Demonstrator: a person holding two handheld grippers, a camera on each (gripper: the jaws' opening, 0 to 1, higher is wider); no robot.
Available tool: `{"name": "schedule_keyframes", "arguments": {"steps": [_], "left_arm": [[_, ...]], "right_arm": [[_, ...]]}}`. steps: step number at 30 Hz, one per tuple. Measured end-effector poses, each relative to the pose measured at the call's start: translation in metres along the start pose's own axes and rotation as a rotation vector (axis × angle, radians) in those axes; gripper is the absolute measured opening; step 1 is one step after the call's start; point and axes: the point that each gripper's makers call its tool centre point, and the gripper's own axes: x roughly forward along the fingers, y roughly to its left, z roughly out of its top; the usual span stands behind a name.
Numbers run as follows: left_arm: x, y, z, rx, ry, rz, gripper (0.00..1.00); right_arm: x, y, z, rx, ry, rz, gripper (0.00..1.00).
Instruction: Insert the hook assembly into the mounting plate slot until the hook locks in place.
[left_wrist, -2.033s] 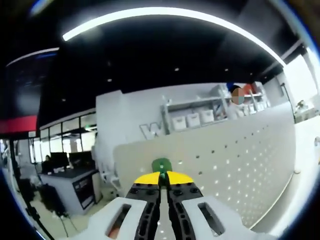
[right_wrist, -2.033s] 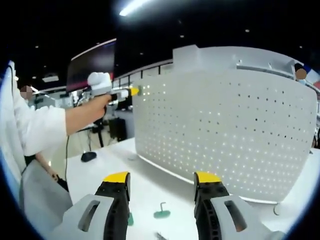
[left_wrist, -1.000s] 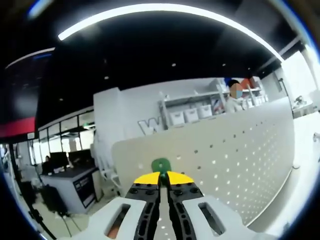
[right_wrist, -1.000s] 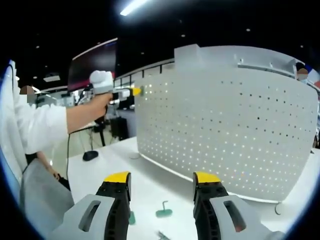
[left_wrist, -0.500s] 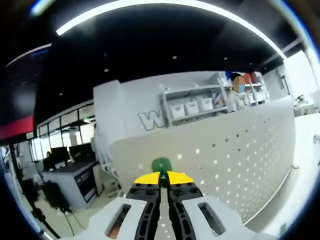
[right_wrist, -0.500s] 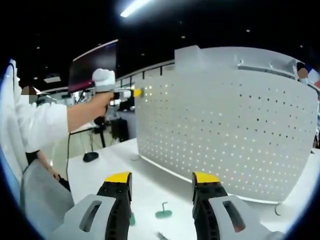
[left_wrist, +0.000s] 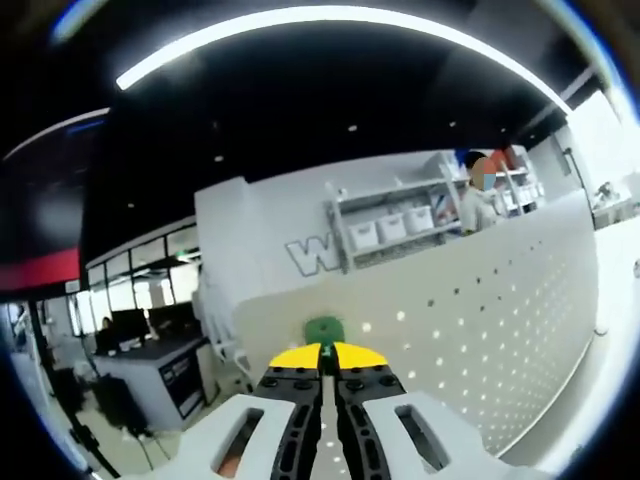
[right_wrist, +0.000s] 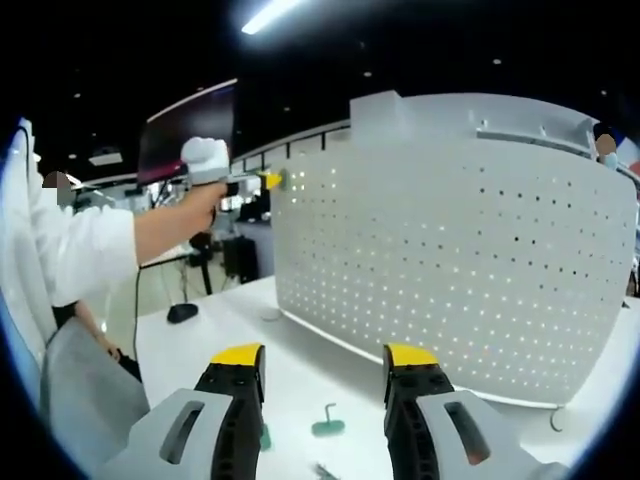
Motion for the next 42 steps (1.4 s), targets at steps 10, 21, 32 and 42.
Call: {"name": "schedule_keyframes", "arguments": {"steps": [10, 21, 32, 42], "left_arm": [[-0.002, -0.003, -0.0027, -0.025, -0.044, 0.012, 0.02], [-0.0006, -0.0075, -0.0015, -0.006, -0.065, 0.011, 0.02], [0.002, -0.0069, -0.0069, 0.006, -0.066, 0.015, 0.02], [0.0027, -0.0079, -0.0084, 0.055, -0.074, 0.011, 0.02]], "right_arm": [[-0.0006, 0.0003, 0.0013, -0.005, -0.003, -0.001, 0.47], [-0.0025, -0.0026, 0.0006, -0.007, 0.002, -0.011, 0.46], [-0.0037, -0.0044, 0.0007, -0.014, 0.01, -0.016, 0.46], [-0.0024, -0.0045, 0.0014, -0.014, 0.013, -0.012, 0.45]]}}
